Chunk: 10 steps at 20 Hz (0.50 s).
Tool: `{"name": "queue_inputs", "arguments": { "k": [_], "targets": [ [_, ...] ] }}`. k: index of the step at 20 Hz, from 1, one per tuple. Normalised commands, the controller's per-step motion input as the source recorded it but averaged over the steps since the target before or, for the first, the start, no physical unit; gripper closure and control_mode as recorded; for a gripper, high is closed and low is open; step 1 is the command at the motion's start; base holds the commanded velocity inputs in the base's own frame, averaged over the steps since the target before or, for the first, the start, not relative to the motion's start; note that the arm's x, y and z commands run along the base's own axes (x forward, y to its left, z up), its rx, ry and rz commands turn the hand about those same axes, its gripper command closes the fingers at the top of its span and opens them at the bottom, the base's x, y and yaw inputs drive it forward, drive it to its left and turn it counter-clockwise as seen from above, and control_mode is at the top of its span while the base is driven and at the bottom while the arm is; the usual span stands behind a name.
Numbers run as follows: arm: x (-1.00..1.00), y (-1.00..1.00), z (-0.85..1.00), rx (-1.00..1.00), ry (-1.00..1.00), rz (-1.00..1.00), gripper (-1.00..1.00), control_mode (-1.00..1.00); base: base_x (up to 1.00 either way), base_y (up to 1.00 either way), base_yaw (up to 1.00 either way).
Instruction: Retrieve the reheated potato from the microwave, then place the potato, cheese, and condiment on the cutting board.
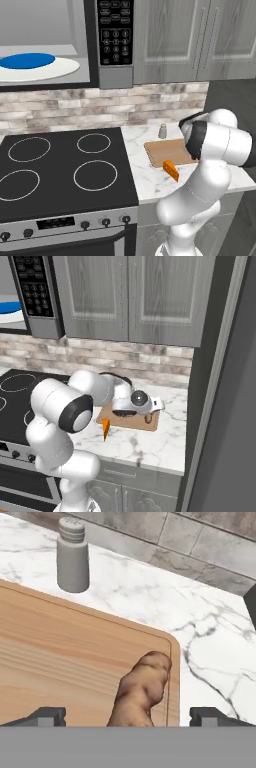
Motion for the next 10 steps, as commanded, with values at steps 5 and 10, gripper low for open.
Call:
{"name": "queue_inputs", "arguments": {
  "k": [5,10],
  "targets": [
    [-0.07,0.23,0.34,-0.07,0.0,0.0,-1.0,-1.0,0.0,0.0,0.0],
    [-0.04,0.33,0.3,-0.03,-0.05,0.0,-1.0,-1.0,0.0,0.0,0.0]
  ]
}}
